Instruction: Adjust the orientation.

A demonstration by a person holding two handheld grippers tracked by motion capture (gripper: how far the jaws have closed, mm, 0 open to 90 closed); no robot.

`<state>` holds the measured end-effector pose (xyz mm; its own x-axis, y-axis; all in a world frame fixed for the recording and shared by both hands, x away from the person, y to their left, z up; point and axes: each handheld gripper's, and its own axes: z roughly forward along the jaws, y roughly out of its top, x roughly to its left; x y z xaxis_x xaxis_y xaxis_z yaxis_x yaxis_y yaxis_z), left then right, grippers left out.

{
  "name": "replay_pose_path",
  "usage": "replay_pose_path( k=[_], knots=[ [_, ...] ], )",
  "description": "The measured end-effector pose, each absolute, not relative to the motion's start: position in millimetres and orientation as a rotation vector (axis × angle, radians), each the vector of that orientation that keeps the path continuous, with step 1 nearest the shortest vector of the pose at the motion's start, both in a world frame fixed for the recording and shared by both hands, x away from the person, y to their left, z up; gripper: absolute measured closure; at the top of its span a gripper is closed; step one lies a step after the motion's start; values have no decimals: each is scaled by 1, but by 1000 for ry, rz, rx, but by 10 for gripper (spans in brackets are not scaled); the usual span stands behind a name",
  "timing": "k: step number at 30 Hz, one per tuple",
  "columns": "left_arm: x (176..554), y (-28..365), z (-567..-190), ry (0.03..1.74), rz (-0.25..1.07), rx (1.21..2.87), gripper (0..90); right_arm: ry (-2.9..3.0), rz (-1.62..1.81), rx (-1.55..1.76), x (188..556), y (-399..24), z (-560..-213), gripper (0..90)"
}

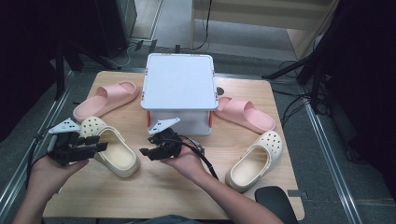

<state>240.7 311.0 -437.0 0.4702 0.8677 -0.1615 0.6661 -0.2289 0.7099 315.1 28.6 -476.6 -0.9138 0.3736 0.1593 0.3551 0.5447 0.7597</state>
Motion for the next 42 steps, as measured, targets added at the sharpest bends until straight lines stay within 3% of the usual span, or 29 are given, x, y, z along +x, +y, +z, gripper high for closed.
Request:
replay_pose_path(
  k=[25,31,32,35,42],
  knots=[
    [244,337,-437,1294,359,1935,499,2731,1268,674,345,130,-501,534],
    [244,339,-437,1311,375,1927,489,2739,1256,702,350,142,-508,603],
    [244,339,-437,1312,375,1925,495,2750,1235,726,352,146,-510,711],
    [242,341,-436,1316,382,1918,506,2753,1199,750,351,150,-510,764],
    [239,351,-434,1313,410,1877,524,2782,1195,720,347,146,-495,790]
  ],
)
